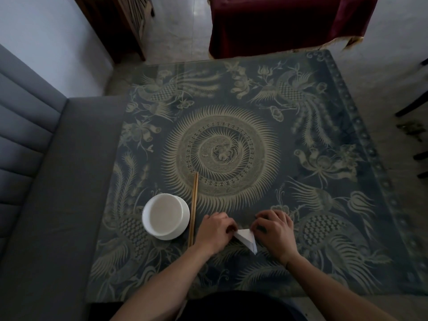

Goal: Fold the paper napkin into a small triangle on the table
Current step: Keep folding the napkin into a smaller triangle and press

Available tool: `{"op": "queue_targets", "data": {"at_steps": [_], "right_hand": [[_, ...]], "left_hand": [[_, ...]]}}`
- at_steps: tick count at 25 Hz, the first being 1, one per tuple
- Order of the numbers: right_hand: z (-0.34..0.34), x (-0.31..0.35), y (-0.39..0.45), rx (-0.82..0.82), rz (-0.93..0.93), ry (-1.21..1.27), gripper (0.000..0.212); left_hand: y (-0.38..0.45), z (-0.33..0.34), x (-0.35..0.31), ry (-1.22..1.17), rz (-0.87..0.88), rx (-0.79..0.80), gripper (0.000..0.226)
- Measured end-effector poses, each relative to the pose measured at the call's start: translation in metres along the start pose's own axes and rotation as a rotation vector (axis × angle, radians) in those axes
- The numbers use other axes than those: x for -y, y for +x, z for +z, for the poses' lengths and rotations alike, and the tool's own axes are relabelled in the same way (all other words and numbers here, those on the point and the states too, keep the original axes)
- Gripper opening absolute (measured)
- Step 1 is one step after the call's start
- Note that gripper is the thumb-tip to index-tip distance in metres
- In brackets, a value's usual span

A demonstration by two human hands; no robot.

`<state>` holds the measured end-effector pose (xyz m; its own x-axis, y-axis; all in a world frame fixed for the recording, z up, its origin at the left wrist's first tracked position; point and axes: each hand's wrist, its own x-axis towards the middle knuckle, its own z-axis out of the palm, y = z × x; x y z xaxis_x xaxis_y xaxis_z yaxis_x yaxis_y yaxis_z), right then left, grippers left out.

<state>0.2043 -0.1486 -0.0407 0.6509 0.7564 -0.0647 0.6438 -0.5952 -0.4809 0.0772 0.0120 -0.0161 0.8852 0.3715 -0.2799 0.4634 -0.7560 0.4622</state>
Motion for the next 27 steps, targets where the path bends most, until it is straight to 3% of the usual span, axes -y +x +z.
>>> {"op": "queue_targets", "data": {"at_steps": [2,6,10,15,22,27], "right_hand": [[0.000,-0.002,0.000,-0.006,-0.020,-0.004,0.007],[0.000,0.000,0.000,0.002,-0.020,-0.016,0.021],[0.000,0.000,-0.003,-0.008,-0.047,-0.015,0.010],[-0.001,-0.004,-0.011,0.059,-0.107,-0.082,0.036],[-0.001,-0.011,-0.030,0.152,-0.260,-0.215,0.054],[0.006,-0.017,-0.042,0.197,-0.522,-0.354,0.054]], "left_hand": [[0.000,0.001,0.000,-0.005,-0.005,0.008,0.018],[-0.003,0.003,0.002,-0.019,-0.007,0.019,0.020],[-0.007,0.003,0.002,-0.040,-0.007,0.009,0.020],[-0.014,0.006,0.003,-0.022,0.043,-0.031,0.020],[-0.021,0.010,0.007,0.066,0.129,-0.058,0.026],[-0.036,0.016,0.011,0.228,0.260,-0.058,0.037]]}}
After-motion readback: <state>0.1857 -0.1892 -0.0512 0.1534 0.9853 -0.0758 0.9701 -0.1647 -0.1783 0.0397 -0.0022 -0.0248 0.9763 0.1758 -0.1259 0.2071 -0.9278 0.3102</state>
